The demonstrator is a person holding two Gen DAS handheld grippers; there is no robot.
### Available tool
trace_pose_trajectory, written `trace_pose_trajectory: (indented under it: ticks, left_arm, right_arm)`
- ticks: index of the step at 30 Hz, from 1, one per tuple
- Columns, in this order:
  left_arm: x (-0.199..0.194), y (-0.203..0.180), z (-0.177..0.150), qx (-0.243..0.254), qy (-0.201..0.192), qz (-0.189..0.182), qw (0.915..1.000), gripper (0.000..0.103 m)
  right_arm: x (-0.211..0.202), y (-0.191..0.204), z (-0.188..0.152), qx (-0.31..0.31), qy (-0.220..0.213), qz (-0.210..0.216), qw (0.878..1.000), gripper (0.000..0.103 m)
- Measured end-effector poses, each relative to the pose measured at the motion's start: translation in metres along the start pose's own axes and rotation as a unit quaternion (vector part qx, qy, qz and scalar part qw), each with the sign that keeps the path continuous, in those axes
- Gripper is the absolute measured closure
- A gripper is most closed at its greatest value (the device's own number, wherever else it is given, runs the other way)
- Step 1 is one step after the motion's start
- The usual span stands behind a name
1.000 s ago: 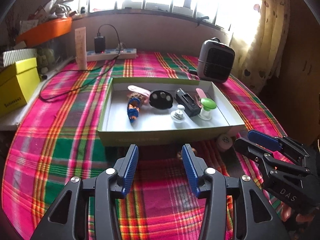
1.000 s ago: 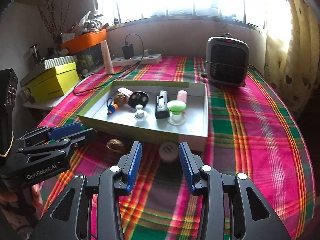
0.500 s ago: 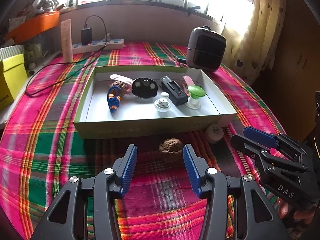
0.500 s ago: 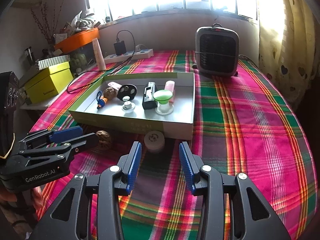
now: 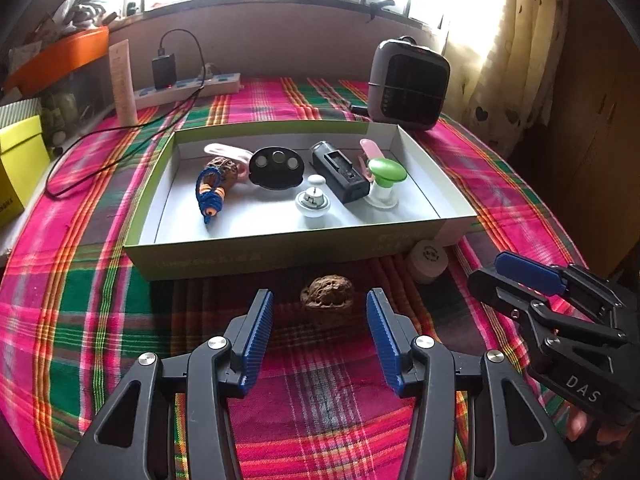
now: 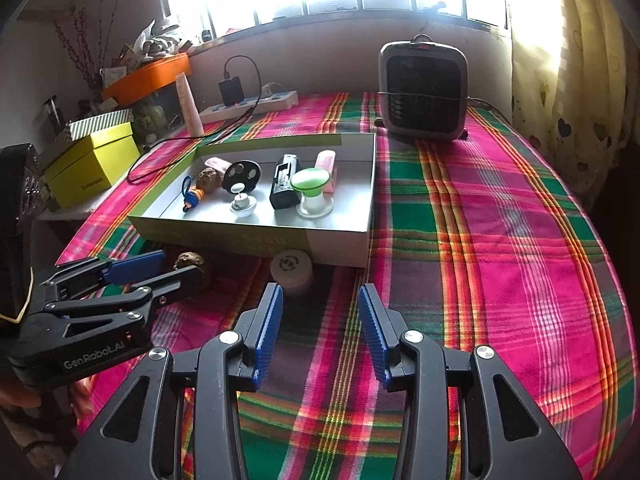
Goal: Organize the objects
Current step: 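Close left tool on the walnut while right tool approaches the white round puck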
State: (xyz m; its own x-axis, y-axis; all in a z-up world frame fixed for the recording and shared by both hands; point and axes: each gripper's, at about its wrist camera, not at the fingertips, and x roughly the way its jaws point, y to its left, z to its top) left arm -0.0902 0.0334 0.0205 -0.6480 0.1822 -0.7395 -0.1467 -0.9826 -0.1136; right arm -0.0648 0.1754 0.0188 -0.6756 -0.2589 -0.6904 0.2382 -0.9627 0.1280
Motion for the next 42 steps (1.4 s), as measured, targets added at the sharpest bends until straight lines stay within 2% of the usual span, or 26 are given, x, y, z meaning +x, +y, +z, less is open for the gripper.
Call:
trace_pose_trajectory:
  ticks: [15,26,33,42]
  left_arm:
    - [0.015,-0.001,0.004,0.005,0.011,0.021,0.9997,0.056]
    - [0.019,0.003,0.007,-0.005,0.013,0.014,0.9998,0.056]
    - [0.017,0.011,0.006,-0.021,0.010,0.006,0.9997,0.074]
    - [0.013,0.021,0.002,-0.036,0.007,-0.003,0.9993,0.074]
  right_arm:
    - [0.006,-0.001,0.001,0.000,0.011,0.002,1.000,0.062]
    - [0.014,0.002,0.006,-0.008,0.018,-0.005,1.000,0.062]
    - [0.018,0.006,0.007,-0.012,0.024,-0.007,1.000,0.062]
    - [0.021,0.013,0.011,-0.020,0.027,-0.005,0.999,0.062]
